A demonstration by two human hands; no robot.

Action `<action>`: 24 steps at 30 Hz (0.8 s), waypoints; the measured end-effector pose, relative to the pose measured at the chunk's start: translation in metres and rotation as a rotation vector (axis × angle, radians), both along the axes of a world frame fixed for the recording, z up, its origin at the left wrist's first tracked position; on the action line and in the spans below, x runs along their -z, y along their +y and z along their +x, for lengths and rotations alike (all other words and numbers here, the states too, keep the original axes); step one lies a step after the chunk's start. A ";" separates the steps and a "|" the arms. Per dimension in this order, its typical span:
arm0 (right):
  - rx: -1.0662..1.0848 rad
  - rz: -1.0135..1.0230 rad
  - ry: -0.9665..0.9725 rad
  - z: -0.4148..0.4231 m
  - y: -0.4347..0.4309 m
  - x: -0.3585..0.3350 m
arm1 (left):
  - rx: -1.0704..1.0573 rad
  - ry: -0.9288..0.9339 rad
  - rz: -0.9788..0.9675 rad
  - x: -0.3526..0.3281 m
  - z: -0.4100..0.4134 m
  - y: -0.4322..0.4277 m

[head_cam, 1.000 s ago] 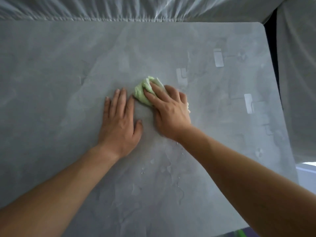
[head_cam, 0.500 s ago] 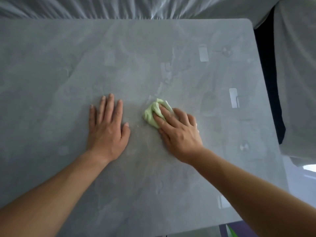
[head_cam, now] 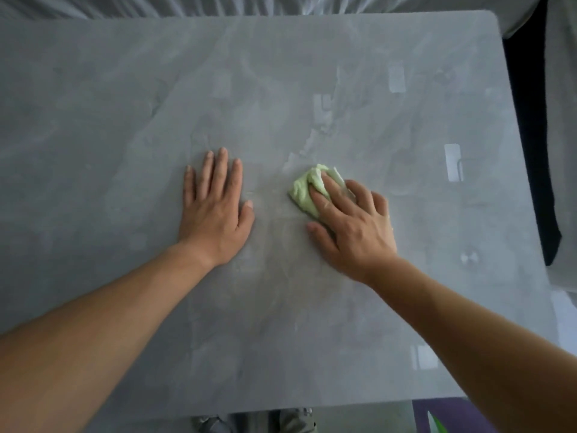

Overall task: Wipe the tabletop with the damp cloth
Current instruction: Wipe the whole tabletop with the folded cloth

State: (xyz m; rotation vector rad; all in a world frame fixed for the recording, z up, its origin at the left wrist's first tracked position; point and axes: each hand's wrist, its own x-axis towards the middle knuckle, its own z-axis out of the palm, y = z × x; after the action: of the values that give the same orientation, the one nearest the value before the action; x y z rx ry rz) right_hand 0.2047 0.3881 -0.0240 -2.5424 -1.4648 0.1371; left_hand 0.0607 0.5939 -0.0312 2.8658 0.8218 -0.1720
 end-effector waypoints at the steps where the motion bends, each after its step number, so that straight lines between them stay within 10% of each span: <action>1: 0.035 -0.008 -0.020 0.008 0.008 0.001 | 0.007 0.004 -0.001 0.001 0.000 0.001; 24: 0.043 -0.056 -0.012 -0.086 0.040 -0.002 | 0.092 0.010 -0.050 -0.005 -0.081 0.023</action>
State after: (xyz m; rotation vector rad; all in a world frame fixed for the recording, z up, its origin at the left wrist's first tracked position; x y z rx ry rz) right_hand 0.1184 0.4278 -0.0224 -2.6216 -1.4282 0.1580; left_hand -0.0205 0.6173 -0.0264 2.8595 0.6778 -0.2155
